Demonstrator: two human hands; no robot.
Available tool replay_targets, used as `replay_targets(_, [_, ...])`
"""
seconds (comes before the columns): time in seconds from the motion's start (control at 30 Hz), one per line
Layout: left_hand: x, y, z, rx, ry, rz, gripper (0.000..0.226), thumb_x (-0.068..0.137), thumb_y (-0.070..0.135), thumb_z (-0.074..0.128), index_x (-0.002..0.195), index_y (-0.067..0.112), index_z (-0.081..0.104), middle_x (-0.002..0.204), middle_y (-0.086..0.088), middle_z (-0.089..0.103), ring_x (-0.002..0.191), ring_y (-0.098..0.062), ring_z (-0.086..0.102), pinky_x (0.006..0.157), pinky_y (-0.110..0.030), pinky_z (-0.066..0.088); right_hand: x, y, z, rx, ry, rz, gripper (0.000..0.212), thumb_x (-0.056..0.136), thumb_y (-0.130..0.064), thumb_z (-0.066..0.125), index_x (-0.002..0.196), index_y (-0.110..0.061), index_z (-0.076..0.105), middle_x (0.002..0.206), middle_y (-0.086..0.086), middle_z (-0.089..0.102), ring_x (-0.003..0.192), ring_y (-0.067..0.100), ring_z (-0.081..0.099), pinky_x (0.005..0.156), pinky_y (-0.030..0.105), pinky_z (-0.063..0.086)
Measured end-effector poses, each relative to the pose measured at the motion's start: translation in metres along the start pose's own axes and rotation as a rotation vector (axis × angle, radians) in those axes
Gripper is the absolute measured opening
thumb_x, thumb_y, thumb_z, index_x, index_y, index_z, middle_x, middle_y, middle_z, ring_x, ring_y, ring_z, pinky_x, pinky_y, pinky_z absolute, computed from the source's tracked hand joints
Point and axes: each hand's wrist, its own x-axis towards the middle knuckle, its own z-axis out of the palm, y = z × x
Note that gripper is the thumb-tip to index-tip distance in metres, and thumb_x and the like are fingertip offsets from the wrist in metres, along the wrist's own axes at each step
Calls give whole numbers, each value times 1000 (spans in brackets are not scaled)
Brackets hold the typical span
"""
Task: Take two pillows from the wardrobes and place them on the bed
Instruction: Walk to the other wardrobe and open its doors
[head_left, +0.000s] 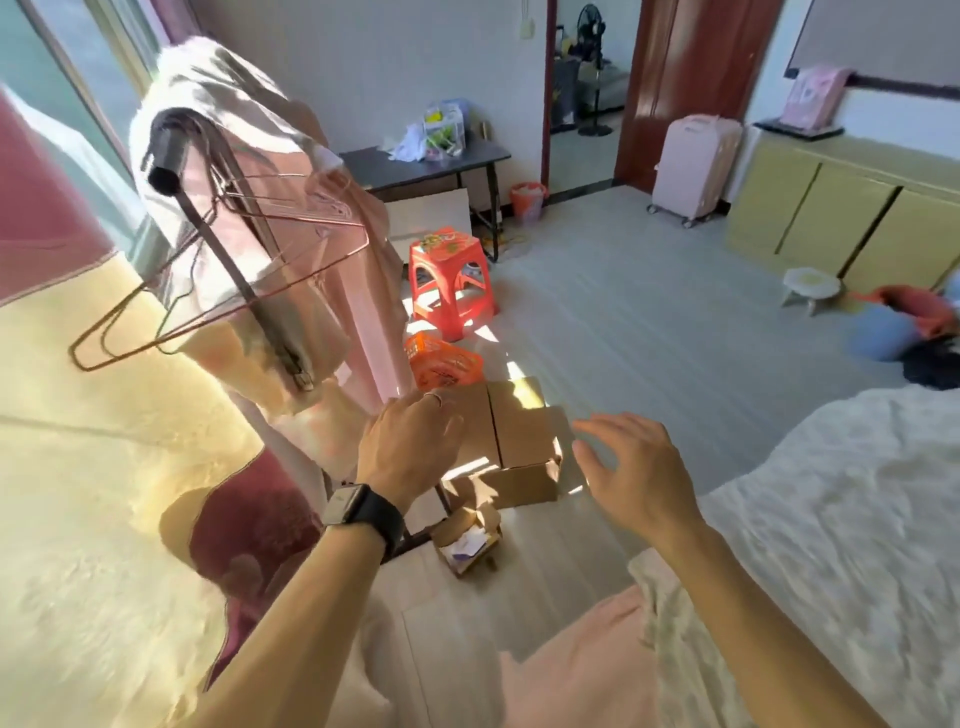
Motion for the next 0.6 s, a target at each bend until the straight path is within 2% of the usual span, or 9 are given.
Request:
replay_targets(0.13, [61, 10, 18, -12, -58, 87, 32, 97, 38, 52, 122, 25, 67, 117, -1, 66, 106, -27, 62, 88, -48, 53, 35, 18, 4, -22, 39, 82, 37, 91, -43, 54, 117, -27, 74, 121, -5, 72, 117, 27, 59, 97, 45, 50])
replay_targets(0.3, [138, 52, 49, -47, -144, 239, 35, 97, 38, 49, 129, 33, 62, 127, -1, 64, 116, -27, 59, 96, -46, 50, 83, 56, -13, -92, 163, 201, 24, 89, -29, 71, 112, -24, 77, 116, -4, 74, 115, 32, 61, 96, 45, 51])
replay_targets(0.4, [194, 90, 73, -64, -169, 318, 36, 95, 39, 52, 129, 34, 61, 127, 0, 64, 117, -27, 59, 98, -47, 48, 123, 89, -26, -120, 241, 259, 24, 88, -24, 74, 111, -23, 77, 116, -3, 74, 117, 34, 60, 97, 44, 50])
replay_targets(0.53, [284, 153, 113, -51, -198, 442, 38, 96, 40, 51, 133, 36, 58, 126, 0, 66, 119, -25, 58, 99, -42, 48, 190, 151, -45, -169, 309, 349, 25, 90, -30, 70, 114, -26, 76, 119, -6, 72, 123, 30, 55, 102, 37, 42])
replay_targets(0.6, [337, 192, 134, -35, -230, 503, 38, 97, 41, 48, 134, 37, 56, 127, 1, 64, 121, -23, 56, 98, -40, 47, 228, 185, -56, -187, 345, 388, 25, 90, -31, 69, 115, -27, 75, 120, -7, 71, 124, 29, 55, 103, 38, 42])
